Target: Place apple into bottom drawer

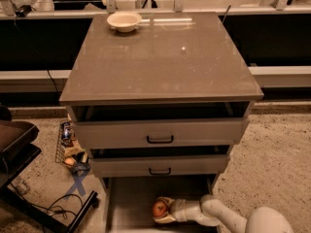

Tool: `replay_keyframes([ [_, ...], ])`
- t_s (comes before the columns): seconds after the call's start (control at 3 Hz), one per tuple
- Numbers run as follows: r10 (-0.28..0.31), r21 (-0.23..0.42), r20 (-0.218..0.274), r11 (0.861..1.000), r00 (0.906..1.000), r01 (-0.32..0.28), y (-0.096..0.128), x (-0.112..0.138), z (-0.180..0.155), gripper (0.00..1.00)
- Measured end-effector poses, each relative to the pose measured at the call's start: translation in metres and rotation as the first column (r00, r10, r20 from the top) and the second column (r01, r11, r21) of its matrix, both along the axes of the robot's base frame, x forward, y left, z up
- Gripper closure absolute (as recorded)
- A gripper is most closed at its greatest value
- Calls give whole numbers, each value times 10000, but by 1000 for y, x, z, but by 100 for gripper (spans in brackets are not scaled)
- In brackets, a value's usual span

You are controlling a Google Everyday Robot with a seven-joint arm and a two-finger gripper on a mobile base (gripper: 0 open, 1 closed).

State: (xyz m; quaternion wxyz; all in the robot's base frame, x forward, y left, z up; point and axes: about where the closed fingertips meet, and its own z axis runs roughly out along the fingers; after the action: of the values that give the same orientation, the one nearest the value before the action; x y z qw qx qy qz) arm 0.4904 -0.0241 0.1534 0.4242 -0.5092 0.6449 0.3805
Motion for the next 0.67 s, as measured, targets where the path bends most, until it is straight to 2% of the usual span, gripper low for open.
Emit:
replay_keyframes([
  [0.67, 60, 56, -41, 10000, 10000, -60, 5, -3, -1, 51],
])
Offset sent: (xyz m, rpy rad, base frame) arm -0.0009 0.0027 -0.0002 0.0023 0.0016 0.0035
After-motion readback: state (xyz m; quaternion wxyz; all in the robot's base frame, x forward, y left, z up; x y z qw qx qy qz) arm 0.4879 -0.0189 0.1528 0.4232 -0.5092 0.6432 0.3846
